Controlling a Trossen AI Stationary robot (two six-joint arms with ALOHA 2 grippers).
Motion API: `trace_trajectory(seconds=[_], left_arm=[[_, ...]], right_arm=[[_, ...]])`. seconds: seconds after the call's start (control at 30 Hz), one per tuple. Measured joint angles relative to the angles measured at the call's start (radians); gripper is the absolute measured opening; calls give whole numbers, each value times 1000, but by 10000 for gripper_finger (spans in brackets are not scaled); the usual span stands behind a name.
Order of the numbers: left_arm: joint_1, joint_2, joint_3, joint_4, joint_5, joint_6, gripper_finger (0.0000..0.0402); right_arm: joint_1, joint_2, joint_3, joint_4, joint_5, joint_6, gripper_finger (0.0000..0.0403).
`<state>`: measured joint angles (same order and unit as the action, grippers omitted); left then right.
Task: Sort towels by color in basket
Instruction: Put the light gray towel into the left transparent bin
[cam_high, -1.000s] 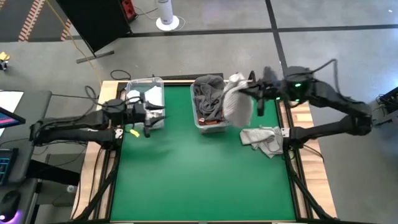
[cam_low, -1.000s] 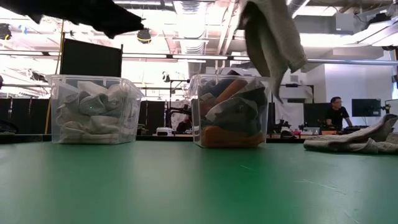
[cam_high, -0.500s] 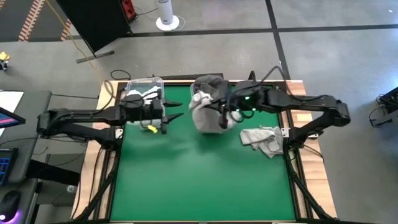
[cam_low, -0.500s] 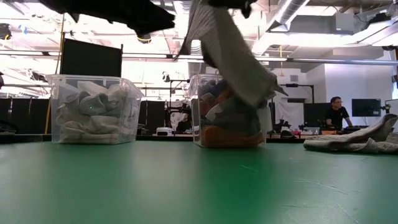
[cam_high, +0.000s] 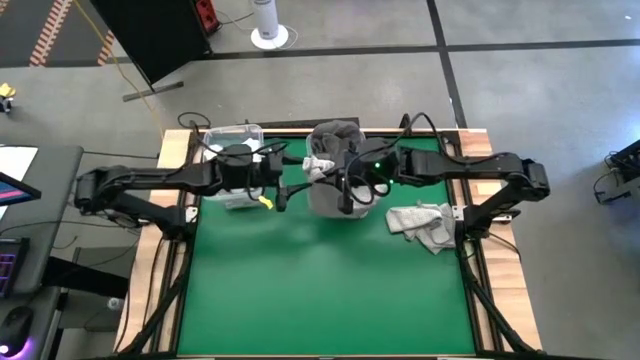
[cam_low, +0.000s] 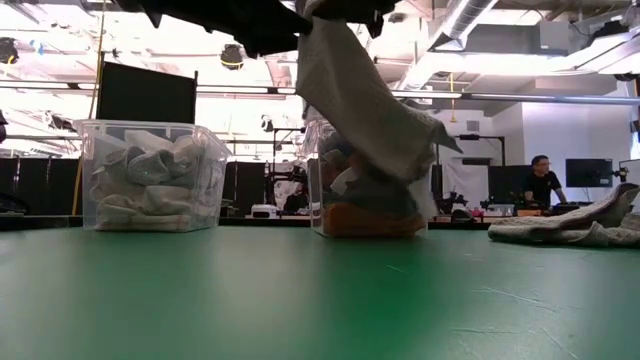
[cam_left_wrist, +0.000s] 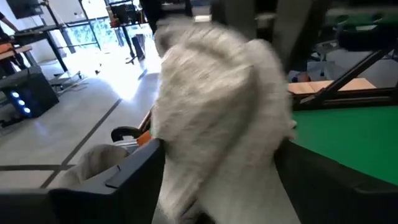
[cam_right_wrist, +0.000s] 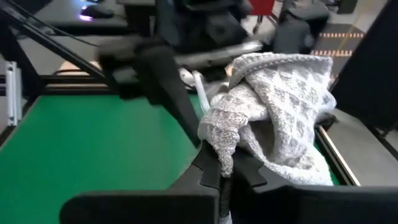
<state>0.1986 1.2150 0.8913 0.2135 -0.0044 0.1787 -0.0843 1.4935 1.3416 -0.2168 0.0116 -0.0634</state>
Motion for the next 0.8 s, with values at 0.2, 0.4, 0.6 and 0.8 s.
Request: trace_trajectory(seconds=[0.2,0.4,0.6,0.8], left_arm=[[0,57,15,24,4,20,295],[-2,74,15,62,22,45,270],[-2,73,15,103,29,80,152],[-2,63,15,86,29,105,15]], right_arm=[[47,-7,9,41,-14,-17,27],[59,-1,40,43,-15,-21,33],[57,-1,53,51,-13,-23,45],[60,-7,53,14,-12,-41,89]])
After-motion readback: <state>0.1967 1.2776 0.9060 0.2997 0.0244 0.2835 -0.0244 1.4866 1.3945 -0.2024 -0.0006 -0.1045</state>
